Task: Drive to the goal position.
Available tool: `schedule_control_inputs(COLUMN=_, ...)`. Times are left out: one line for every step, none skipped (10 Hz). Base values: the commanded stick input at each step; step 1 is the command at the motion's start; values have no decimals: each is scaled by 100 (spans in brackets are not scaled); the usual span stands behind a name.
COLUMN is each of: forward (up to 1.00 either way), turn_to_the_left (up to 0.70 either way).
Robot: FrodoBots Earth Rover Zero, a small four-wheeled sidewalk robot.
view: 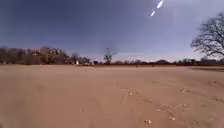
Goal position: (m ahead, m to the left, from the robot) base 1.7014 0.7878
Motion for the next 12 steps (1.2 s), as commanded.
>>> schedule_control_inputs(forward=100, turn_to_the_left=0)
schedule_control_inputs(forward=100, turn_to_the_left=0)
schedule_control_inputs(forward=100, turn_to_the_left=0)
schedule_control_inputs(forward=100, turn_to_the_left=0)
schedule_control_inputs(forward=100, turn_to_the_left=0)
schedule_control_inputs(forward=100, turn_to_the_left=0)
schedule_control_inputs(forward=100, turn_to_the_left=0)
schedule_control_inputs(forward=100, turn_to_the_left=0)
schedule_control_inputs(forward=100, turn_to_the_left=0)
schedule_control_inputs(forward=100, turn_to_the_left=0)
schedule_control_inputs(forward=100, turn_to_the_left=0)
schedule_control_inputs(forward=100, turn_to_the_left=0)
